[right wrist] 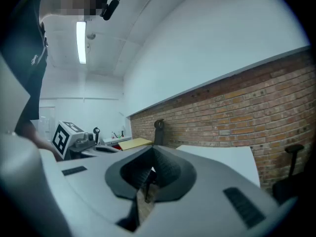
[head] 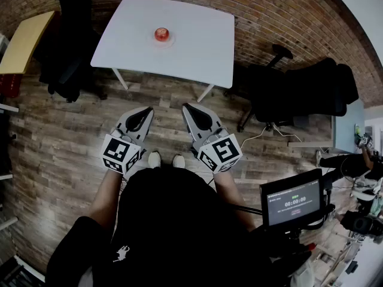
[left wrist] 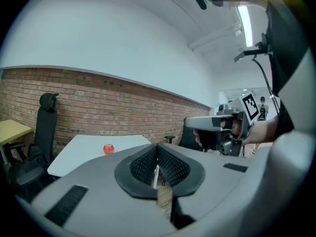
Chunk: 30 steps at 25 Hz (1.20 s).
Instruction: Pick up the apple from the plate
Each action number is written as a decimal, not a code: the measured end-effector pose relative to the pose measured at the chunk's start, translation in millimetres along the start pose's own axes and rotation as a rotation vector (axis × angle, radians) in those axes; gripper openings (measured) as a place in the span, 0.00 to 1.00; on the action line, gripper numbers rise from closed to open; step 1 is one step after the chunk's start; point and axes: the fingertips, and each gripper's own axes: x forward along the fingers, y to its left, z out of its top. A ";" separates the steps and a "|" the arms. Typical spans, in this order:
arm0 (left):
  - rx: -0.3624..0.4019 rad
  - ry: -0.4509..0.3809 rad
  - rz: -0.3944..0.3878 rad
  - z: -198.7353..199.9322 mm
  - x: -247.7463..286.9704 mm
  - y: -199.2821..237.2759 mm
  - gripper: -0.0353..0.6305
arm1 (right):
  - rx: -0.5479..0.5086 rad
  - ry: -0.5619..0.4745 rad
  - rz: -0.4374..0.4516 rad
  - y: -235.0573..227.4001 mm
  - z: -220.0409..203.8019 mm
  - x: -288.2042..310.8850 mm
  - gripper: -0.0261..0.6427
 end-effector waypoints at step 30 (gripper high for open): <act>-0.006 0.001 -0.003 -14.9 -38.9 65.8 0.06 | 0.035 0.011 0.047 50.1 -5.8 57.3 0.04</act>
